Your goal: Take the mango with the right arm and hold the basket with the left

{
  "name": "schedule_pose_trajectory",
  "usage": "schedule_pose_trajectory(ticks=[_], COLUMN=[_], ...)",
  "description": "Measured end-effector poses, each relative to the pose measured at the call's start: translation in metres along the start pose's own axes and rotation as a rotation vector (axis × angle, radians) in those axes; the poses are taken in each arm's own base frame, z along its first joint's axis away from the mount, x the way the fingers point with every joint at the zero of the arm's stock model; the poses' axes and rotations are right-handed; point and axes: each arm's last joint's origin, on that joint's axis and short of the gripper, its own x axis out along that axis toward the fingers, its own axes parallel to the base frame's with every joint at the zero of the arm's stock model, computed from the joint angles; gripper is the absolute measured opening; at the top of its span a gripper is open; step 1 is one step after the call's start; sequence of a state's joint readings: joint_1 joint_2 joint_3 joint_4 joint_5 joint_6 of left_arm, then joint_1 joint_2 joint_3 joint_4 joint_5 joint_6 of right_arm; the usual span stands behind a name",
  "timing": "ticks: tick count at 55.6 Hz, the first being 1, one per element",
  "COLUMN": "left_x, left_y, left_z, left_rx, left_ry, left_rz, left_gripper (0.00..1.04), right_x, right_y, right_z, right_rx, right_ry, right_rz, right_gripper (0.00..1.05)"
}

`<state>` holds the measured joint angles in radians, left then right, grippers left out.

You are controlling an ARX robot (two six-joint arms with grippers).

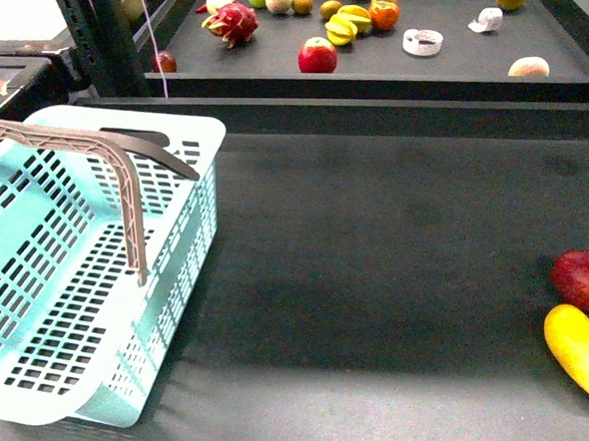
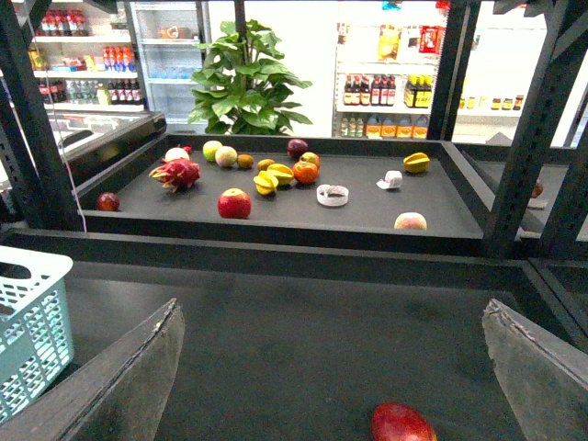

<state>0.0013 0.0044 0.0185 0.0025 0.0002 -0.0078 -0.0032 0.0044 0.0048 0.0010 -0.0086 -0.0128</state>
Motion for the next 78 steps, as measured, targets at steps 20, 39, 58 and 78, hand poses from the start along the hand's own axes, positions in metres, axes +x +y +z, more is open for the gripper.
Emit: schedule_pose_trajectory(ticks=[20,39,58,78], left_x=[0.0,0.016,0.118,0.221], left_y=[0.0,0.003,0.013,0.0], left_z=[0.0,-0.008,-0.013,-0.058], left_rx=[0.0,-0.248,-0.721,-0.929], left_ry=[0.0,0.109,0.151,0.313], left_rz=[0.0,0.544,0.537,0.454], left_gripper=[0.86,0.96,0.96,0.96], right_x=[0.0,0.0,0.0,0.0], right_y=[0.0,0.0,0.0,0.0], right_z=[0.0,0.0,0.0,0.0], right_rx=[0.0,0.0,0.0,0.0], right_ry=[0.0,0.0,0.0,0.0], right_rz=[0.0,0.002,0.001,0.001], right_gripper=[0.97,0.97,0.97,0.97])
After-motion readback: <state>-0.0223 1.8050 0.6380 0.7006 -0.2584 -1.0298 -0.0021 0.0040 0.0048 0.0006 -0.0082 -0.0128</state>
